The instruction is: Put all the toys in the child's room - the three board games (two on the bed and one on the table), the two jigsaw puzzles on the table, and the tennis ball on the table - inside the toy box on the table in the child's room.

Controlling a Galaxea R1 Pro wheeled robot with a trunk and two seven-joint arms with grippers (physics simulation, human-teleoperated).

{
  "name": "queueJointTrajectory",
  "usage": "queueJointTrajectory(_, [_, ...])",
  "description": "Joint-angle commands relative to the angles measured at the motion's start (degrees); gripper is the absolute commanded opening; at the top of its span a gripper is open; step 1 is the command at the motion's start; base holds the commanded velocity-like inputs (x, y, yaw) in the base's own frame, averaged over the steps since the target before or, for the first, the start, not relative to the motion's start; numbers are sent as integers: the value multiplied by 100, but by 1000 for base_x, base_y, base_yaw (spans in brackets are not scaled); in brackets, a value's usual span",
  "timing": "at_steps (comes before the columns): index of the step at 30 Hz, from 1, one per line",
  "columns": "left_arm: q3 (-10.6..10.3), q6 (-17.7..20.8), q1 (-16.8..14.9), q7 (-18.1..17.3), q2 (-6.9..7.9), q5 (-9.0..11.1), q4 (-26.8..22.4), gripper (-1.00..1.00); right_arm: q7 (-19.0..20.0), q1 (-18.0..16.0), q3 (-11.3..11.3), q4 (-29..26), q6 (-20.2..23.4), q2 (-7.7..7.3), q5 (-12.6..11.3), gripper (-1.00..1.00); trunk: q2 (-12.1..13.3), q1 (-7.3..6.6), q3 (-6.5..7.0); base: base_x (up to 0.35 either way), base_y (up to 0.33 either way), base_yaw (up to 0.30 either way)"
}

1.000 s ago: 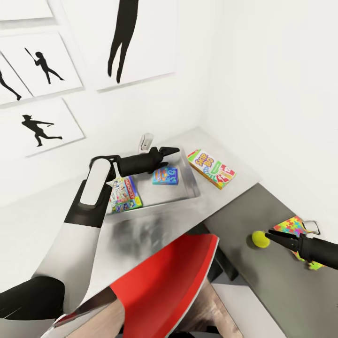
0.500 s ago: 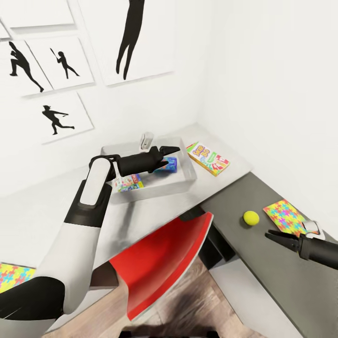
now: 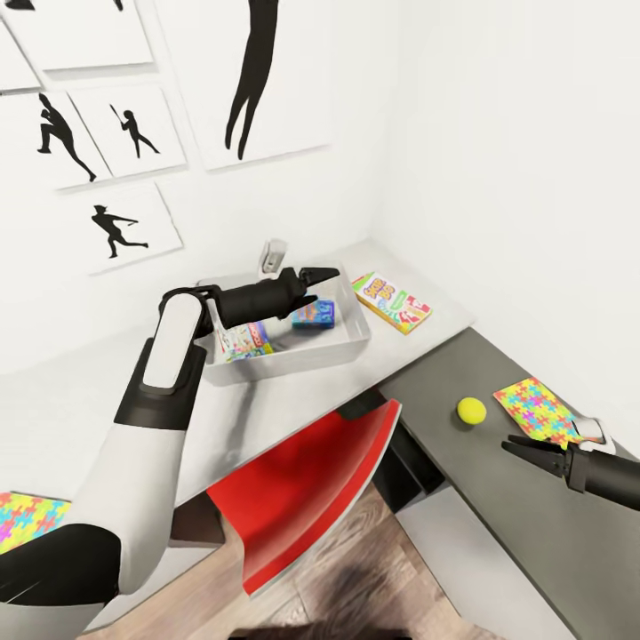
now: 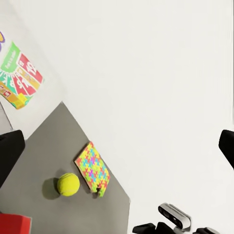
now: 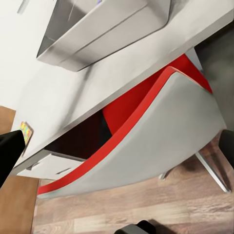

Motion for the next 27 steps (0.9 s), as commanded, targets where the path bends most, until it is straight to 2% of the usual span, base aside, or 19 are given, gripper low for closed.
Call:
queueJointTrajectory(1, [3,19,-5,41,-2,36,-4,100,12,-4,-2,0,26,-2,-5,100,-9,4,1,-12,0,0])
queueJointTrajectory(7, [-20,19,-24,69,17,39,-284,100,11,-4,-2,-2,21,-2,-5,100,-9,4,58,-6,0,0])
queueJointTrajectory(15, [-183,19,1,90,28,58,-703,100,14,-4,1,-4,23,-6,-5,100,-9,4,134,-2,0,0])
queueJointTrajectory(27, [-240,19,198,99,25,80,-830,100,17,-4,6,-3,26,-9,-5,100,-9,4,248,0,0,0])
